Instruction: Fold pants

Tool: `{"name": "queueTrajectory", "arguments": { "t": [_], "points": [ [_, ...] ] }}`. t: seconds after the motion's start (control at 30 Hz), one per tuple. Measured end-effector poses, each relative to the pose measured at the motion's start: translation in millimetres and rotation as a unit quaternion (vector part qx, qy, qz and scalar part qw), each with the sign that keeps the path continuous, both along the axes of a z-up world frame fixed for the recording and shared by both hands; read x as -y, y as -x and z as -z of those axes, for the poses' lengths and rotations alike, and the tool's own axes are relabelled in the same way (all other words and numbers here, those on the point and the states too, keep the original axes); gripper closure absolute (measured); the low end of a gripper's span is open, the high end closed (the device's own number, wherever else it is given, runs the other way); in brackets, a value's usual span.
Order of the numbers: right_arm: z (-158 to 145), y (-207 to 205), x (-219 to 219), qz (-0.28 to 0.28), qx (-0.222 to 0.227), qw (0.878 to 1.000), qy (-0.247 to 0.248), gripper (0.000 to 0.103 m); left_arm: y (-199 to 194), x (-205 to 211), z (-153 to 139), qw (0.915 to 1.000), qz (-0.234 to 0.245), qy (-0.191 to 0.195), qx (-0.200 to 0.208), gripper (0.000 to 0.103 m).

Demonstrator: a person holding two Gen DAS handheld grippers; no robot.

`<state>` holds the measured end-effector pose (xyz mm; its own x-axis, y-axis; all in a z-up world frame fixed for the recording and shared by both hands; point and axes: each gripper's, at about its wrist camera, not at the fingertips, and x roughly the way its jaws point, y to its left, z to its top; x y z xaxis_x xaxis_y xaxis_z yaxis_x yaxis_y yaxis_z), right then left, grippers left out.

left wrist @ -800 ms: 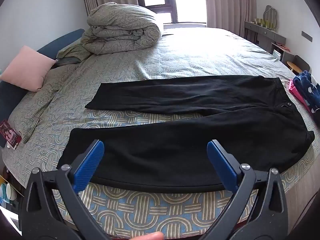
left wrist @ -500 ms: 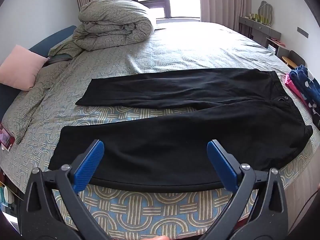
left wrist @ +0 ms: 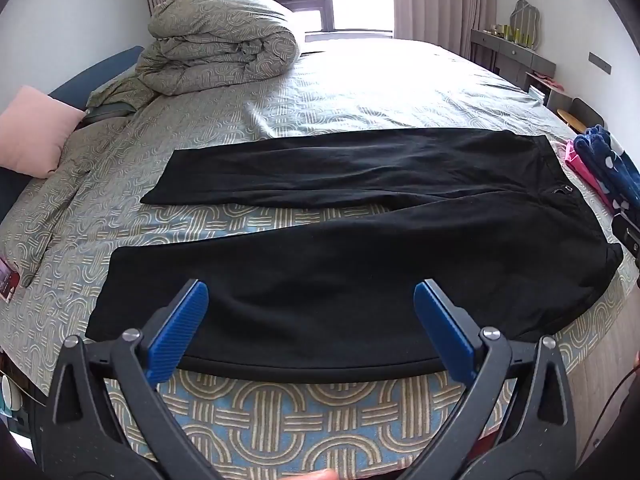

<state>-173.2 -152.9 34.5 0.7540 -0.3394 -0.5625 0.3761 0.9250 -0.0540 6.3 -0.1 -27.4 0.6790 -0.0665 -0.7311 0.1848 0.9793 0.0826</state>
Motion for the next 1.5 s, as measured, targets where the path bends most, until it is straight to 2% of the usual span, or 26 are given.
{"name": "queueTrajectory", "arguments": {
  "t": [0.7,1.5],
  "points": [
    [8.1,-6.9,-9.9,-0.014,-0.036,0.999,-0.012,0.0,-4.7,-16.8,8.0,0.9995,-0.019,0.012,-0.024,0.0],
    [15.6,-9.9,-8.3,-0.013,-0.044,0.998,-0.03,0.0,-4.3,-18.7,11.5,0.9993,-0.016,0.012,-0.033,0.0]
  ]
}}
